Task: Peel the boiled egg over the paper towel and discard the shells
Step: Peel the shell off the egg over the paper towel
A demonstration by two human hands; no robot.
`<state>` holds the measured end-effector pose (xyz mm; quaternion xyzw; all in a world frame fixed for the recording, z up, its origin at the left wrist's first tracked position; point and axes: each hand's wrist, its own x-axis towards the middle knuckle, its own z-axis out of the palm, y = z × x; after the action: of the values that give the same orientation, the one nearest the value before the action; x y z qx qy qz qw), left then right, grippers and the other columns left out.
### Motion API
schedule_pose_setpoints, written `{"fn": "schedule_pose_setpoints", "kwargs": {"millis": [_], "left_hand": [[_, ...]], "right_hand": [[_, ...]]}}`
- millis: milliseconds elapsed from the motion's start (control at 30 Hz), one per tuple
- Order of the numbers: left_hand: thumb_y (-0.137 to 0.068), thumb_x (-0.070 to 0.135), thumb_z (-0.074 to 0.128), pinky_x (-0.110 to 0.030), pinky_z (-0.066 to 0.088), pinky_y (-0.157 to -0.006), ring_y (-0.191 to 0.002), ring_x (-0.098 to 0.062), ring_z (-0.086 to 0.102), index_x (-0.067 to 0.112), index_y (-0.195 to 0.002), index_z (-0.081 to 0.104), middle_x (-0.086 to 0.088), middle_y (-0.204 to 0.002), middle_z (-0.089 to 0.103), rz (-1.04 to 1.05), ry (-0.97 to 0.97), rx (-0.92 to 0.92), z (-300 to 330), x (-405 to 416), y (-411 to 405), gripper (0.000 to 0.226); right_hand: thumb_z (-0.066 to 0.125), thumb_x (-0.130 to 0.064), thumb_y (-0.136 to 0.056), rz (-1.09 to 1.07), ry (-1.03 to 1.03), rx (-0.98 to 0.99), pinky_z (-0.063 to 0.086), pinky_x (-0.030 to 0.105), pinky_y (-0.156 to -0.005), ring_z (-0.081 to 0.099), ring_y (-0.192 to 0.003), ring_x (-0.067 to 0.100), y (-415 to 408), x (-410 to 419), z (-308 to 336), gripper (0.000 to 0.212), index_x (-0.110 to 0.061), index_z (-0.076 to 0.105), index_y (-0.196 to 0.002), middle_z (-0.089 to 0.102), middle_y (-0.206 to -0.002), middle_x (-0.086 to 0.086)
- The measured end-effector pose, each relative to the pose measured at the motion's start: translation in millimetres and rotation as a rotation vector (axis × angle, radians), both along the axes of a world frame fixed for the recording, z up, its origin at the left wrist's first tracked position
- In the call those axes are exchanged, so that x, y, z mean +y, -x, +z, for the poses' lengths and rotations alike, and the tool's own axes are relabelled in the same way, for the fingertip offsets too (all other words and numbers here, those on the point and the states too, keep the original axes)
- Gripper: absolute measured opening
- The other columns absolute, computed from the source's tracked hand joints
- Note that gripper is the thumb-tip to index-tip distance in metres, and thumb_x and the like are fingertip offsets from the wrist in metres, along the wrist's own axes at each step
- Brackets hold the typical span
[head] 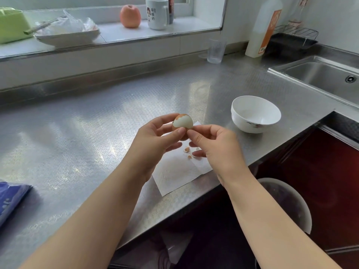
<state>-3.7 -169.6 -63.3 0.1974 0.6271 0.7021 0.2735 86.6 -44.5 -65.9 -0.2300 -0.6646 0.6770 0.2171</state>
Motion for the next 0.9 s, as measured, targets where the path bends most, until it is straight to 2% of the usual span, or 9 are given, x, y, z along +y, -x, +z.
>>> {"fn": "schedule_pose_setpoints", "kwargs": {"millis": [100,200,300,367,433,467,600,733,900], "left_hand": [[-0.089,0.013,0.070,-0.026,0.057,-0.077,-0.096,-0.018,0.075,0.018,-0.120,0.067,-0.009,-0.111,0.076,-0.007,0.010,-0.005,-0.1,0.5,-1.1,0.032],[-0.090,0.017,0.070,-0.025,0.057,-0.073,-0.096,-0.021,0.075,0.018,-0.124,0.064,-0.007,-0.107,0.077,-0.019,0.018,-0.026,0.7,0.2,-0.8,0.035],[-0.090,0.013,0.069,-0.025,0.059,-0.072,-0.097,-0.026,0.076,0.020,-0.130,0.059,-0.010,-0.109,0.077,-0.036,-0.003,-0.078,1.2,-1.0,-0.5,0.042],[-0.091,0.012,0.067,-0.025,0.058,-0.072,-0.096,-0.025,0.076,0.019,-0.131,0.060,-0.012,-0.111,0.076,-0.056,-0.003,-0.090,1.6,-1.5,0.4,0.041],[-0.091,0.012,0.067,-0.024,0.058,-0.072,-0.095,-0.024,0.076,0.017,-0.129,0.062,-0.013,-0.111,0.076,-0.087,0.001,-0.097,2.4,-1.9,1.4,0.039],[-0.089,0.012,0.068,-0.023,0.058,-0.072,-0.095,-0.023,0.076,0.016,-0.129,0.062,-0.012,-0.111,0.076,-0.102,0.003,-0.099,3.1,-2.3,2.2,0.040],[-0.076,0.019,0.074,-0.023,0.058,-0.072,-0.094,-0.023,0.076,0.014,-0.127,0.062,-0.009,-0.108,0.077,-0.141,0.008,-0.102,4.2,-4.9,4.4,0.052],[-0.073,0.020,0.075,-0.023,0.058,-0.072,-0.095,-0.025,0.076,0.014,-0.124,0.064,-0.008,-0.106,0.077,-0.152,0.016,-0.096,4.0,-6.0,6.1,0.052],[-0.075,0.017,0.073,-0.024,0.059,-0.071,-0.091,-0.026,0.075,0.013,-0.120,0.066,-0.009,-0.103,0.077,-0.174,0.002,-0.132,4.2,-5.9,6.7,0.047]], "right_hand": [[0.073,-0.022,-0.082,-0.039,-0.162,0.008,0.059,0.026,-0.061,0.069,-0.066,0.009,-1.5,-0.7,-1.5,0.019,-0.018,0.070,-0.100,0.073,-0.083,0.003],[0.073,-0.021,-0.083,-0.018,-0.221,0.025,0.058,0.025,-0.064,0.068,-0.070,0.009,-3.5,-0.2,-3.8,0.022,-0.024,0.070,-0.105,0.071,-0.083,0.003],[0.072,-0.022,-0.083,-0.026,-0.299,0.026,0.057,0.025,-0.067,0.067,-0.073,0.007,-4.5,0.1,-5.9,0.017,-0.031,0.069,-0.097,0.071,-0.083,-0.005],[0.073,-0.024,-0.083,-0.040,-0.345,0.013,0.053,0.018,-0.064,0.066,-0.072,0.006,-4.1,2.0,-6.0,0.012,-0.030,0.068,-0.091,0.071,-0.085,-0.007],[0.073,-0.025,-0.082,-0.040,-0.369,0.002,0.051,0.015,-0.059,0.066,-0.074,0.011,-3.4,4.5,-5.7,0.008,-0.025,0.067,-0.087,0.069,-0.090,-0.003],[0.074,-0.025,-0.082,-0.037,-0.379,0.007,0.053,0.018,-0.058,0.066,-0.077,0.014,-3.1,5.8,-5.8,0.008,-0.022,0.067,-0.086,0.068,-0.092,0.001],[0.074,-0.023,-0.081,-0.002,-0.357,0.039,0.060,0.033,-0.062,0.065,-0.084,0.016,-2.4,7.5,-5.8,0.009,-0.021,0.065,-0.080,0.067,-0.092,0.006],[0.072,-0.019,-0.083,0.028,-0.315,0.077,0.059,0.031,-0.062,0.067,-0.081,0.018,-3.0,7.3,-4.5,0.011,-0.023,0.064,-0.077,0.070,-0.082,0.002],[0.069,-0.015,-0.086,-0.042,-0.228,0.084,0.059,0.030,-0.061,0.069,-0.072,0.013,0.9,11.3,-6.1,0.009,-0.017,0.064,-0.079,0.070,-0.077,0.002]]}}
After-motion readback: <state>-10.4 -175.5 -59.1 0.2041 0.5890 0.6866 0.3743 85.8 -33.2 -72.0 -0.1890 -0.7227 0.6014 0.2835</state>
